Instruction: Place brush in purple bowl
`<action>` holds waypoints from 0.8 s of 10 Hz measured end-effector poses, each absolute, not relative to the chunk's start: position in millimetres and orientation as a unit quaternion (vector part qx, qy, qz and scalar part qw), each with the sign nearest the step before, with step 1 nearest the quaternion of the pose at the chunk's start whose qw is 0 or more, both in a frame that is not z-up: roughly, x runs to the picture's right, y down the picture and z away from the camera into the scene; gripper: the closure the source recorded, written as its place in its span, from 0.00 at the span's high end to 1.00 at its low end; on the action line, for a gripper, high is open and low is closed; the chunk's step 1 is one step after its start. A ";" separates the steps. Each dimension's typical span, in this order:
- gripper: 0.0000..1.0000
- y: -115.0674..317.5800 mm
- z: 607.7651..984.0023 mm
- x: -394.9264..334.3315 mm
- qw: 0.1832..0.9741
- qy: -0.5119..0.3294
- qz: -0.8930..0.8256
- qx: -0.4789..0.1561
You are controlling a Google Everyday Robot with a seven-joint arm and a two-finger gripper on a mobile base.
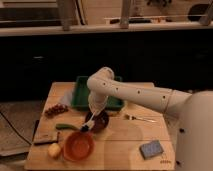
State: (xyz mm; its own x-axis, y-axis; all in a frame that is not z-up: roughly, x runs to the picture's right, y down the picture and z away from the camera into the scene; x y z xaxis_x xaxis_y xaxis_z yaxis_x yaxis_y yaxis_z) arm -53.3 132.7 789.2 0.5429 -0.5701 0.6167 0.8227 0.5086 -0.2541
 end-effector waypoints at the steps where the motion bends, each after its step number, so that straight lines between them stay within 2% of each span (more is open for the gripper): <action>1: 0.80 133.3 789.3 -55.7 0.834 -0.235 -0.421 -0.270; 8: 0.80 131.8 789.2 -53.2 0.834 -0.242 -0.420 -0.265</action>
State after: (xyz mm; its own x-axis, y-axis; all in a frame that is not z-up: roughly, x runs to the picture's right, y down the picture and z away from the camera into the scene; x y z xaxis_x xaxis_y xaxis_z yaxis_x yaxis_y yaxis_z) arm -53.2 131.8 789.2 0.5311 -0.5718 0.6253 0.8279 0.5074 -0.2391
